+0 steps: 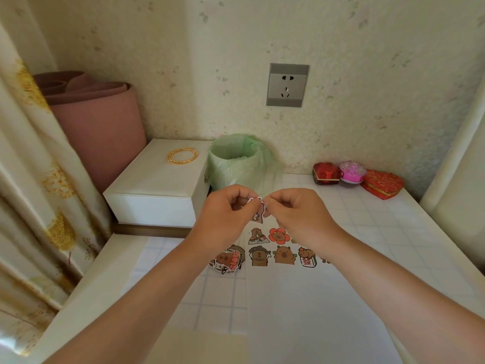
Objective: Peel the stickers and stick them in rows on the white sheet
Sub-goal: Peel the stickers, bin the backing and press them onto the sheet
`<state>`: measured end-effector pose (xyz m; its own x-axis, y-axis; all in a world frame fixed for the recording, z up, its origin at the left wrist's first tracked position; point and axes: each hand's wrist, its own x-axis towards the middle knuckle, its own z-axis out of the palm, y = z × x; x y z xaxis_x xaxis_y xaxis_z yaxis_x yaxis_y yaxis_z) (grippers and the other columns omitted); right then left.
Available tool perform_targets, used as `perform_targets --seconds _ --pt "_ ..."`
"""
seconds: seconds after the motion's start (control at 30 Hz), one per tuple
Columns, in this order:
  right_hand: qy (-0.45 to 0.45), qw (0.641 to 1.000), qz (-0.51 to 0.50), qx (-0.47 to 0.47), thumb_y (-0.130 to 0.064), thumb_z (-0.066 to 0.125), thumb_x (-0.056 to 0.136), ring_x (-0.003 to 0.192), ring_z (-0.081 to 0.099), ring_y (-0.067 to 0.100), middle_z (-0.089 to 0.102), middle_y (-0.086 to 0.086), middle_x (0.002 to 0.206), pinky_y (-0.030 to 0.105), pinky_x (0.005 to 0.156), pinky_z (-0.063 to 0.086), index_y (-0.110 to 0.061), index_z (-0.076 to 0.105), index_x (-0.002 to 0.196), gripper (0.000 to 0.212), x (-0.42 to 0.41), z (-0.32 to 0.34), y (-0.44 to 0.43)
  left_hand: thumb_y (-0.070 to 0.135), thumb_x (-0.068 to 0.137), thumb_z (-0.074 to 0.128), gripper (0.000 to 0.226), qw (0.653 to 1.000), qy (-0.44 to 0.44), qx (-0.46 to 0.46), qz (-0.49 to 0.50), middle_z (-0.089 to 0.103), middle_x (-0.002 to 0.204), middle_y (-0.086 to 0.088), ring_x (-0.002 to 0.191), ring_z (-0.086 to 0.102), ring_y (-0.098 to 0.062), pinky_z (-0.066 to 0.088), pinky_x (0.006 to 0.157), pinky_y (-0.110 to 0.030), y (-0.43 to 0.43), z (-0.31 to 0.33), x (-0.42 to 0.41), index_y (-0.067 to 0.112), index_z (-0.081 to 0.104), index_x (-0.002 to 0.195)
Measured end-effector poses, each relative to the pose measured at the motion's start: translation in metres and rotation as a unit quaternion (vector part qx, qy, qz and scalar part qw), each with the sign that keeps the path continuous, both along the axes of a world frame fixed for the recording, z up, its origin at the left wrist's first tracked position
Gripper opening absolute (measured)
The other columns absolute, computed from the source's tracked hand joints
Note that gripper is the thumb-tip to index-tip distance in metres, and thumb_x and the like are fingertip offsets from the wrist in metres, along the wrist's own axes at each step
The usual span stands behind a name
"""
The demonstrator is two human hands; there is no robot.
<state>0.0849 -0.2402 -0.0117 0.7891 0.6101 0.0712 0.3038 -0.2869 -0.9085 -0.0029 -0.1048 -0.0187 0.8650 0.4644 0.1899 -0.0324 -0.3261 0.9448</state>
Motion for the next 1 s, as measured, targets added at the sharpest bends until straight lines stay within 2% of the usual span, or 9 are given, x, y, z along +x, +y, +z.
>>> perform_targets --seconds 0.17,0.27,0.33,0.37,0.43,0.57,0.7,0.83,1.0 --pt "0.043 0.999 -0.002 0.015 -0.017 0.058 0.096 0.047 0.042 0.017 0.051 0.014 0.056 0.017 0.042 0.040 -0.006 0.073 0.078 0.026 0.000 0.003 0.000 0.016 0.092 0.069 0.004 1.000 0.005 -0.007 0.015 0.072 0.071 0.009 0.062 0.064 -0.001 0.048 0.064 -0.014 -0.001 -0.001 0.001 0.013 0.071 0.091" --pt "0.028 0.999 -0.015 0.009 -0.017 0.059 0.095 0.045 0.044 0.017 0.050 0.009 0.053 0.018 0.041 0.041 -0.010 0.073 0.076 0.025 -0.001 0.000 0.001 0.035 0.085 0.074 0.014 0.983 0.011 0.150 0.106 0.065 0.087 0.016 0.079 0.058 -0.006 0.047 0.070 -0.020 0.002 -0.011 0.001 0.031 0.065 0.096" --pt "-0.008 1.000 -0.020 -0.002 -0.017 0.059 0.095 0.039 0.043 0.012 0.049 -0.006 0.047 0.020 0.040 0.041 -0.017 0.072 0.074 0.025 -0.002 -0.002 0.002 0.039 0.083 0.075 0.017 0.951 -0.016 0.273 0.145 0.060 0.086 0.018 0.079 0.052 -0.002 0.042 0.063 -0.017 0.000 -0.011 -0.002 0.035 0.061 0.093" --pt "-0.034 0.999 -0.023 -0.010 -0.018 0.059 0.095 0.036 0.043 0.008 0.050 -0.013 0.044 0.020 0.041 0.040 -0.020 0.071 0.074 0.024 -0.002 -0.003 0.002 0.038 0.084 0.074 0.014 0.947 -0.020 0.291 0.138 0.061 0.082 0.018 0.074 0.053 -0.001 0.040 0.059 -0.016 -0.003 -0.008 -0.004 0.035 0.061 0.089" --pt "-0.102 0.994 -0.030 -0.029 -0.023 0.059 0.095 0.036 0.048 0.004 0.056 -0.025 0.049 0.017 0.045 0.038 -0.027 0.070 0.076 0.023 -0.003 -0.005 0.002 0.035 0.088 0.070 0.009 0.965 -0.006 0.241 0.105 0.066 0.076 0.023 0.066 0.058 0.000 0.046 0.058 -0.017 -0.008 -0.006 -0.004 0.036 0.063 0.082" --pt "-0.199 0.977 -0.045 -0.066 -0.032 0.058 0.096 0.043 0.056 0.000 0.062 -0.036 0.070 0.015 0.050 0.034 -0.038 0.067 0.077 0.021 -0.005 -0.006 0.000 0.033 0.089 0.069 0.012 0.991 0.034 0.106 0.079 0.071 0.074 0.023 0.070 0.067 0.000 0.058 0.076 -0.032 -0.012 -0.006 -0.002 0.037 0.073 0.078" --pt "-0.260 0.960 -0.049 -0.098 -0.035 0.057 0.096 0.050 0.059 -0.002 0.064 -0.031 0.071 0.012 0.053 0.033 -0.038 0.069 0.080 0.020 -0.005 -0.006 -0.001 0.030 0.089 0.070 0.012 0.996 0.056 0.016 0.066 0.074 0.074 0.017 0.068 0.068 0.002 0.054 0.069 -0.023 -0.014 -0.002 -0.001 0.031 0.076 0.078" --pt "-0.282 0.953 -0.038 -0.101 -0.034 0.057 0.096 0.057 0.059 -0.002 0.064 -0.029 0.071 0.013 0.054 0.032 -0.036 0.071 0.081 0.021 -0.004 -0.005 0.000 0.026 0.090 0.068 0.012 0.995 0.064 -0.035 0.066 0.075 0.075 0.013 0.063 0.067 -0.004 0.058 0.067 -0.028 -0.015 0.000 -0.001 0.026 0.075 0.079" --pt "-0.266 0.959 -0.029 -0.090 -0.033 0.058 0.096 0.055 0.059 0.001 0.063 -0.031 0.068 0.015 0.055 0.032 -0.038 0.069 0.076 0.024 -0.004 -0.005 0.000 0.023 0.090 0.066 0.013 0.995 0.063 -0.042 0.058 0.075 0.076 0.009 0.060 0.062 -0.003 0.055 0.065 -0.027 -0.015 -0.002 -0.001 0.023 0.072 0.079"
